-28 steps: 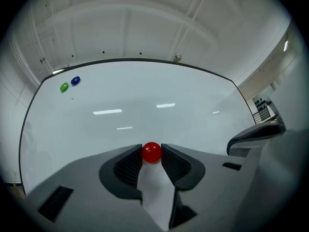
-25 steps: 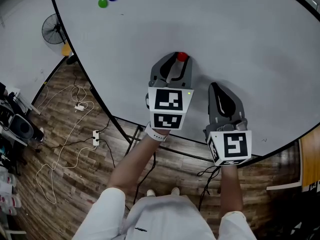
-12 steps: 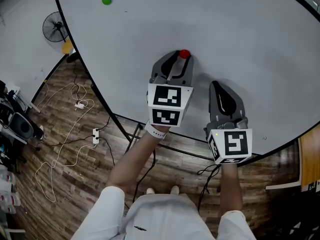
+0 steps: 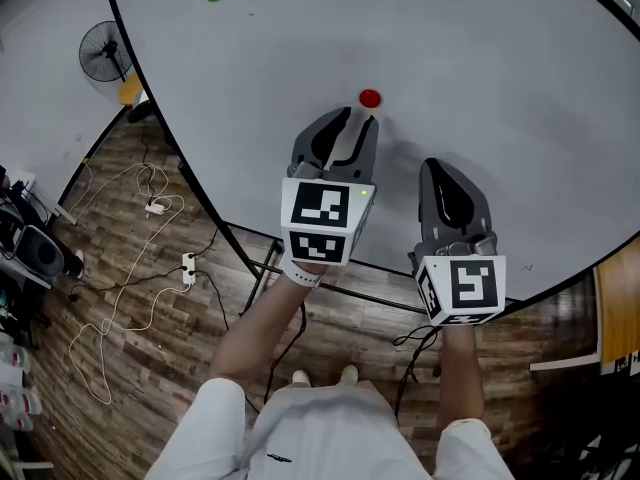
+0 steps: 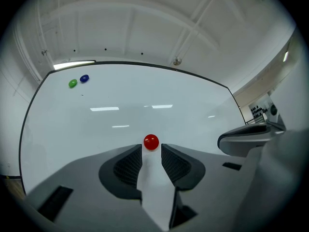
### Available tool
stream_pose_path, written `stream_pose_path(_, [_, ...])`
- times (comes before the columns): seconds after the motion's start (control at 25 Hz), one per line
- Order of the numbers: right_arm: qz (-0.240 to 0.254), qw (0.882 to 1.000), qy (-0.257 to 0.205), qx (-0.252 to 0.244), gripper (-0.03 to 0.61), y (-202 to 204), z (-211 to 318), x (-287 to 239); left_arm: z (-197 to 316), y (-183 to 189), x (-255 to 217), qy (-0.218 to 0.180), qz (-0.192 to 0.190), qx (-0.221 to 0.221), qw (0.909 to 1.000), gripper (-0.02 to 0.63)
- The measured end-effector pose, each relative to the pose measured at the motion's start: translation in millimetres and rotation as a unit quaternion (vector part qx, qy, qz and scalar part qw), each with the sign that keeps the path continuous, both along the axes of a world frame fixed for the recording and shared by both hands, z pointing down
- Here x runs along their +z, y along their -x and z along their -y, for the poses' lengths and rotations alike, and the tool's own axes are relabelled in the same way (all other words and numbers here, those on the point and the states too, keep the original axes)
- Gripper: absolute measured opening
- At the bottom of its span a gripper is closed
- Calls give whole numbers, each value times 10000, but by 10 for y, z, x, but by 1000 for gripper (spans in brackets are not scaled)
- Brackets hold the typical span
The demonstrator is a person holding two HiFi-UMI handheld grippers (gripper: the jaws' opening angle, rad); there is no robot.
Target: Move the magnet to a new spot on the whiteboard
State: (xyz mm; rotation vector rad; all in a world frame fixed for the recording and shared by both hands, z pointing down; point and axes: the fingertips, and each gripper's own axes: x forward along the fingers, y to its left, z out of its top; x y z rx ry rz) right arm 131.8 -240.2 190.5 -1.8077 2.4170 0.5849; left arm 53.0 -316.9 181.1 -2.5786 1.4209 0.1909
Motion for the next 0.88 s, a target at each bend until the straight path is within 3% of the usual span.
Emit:
stream_pose_path(0.16, [-24, 9999, 31, 121, 11, -47, 1, 57, -96, 68, 58, 72, -46, 153, 9998, 127])
stream_pose_path(0.56, [111, 9994, 210, 244, 11, -132, -20, 270, -277, 316, 316, 158, 229, 41, 9996, 93])
stream_pose_path(0.88, [263, 9990, 256, 249, 11, -179, -60, 406, -396, 479, 659, 420, 32, 30, 9991, 57])
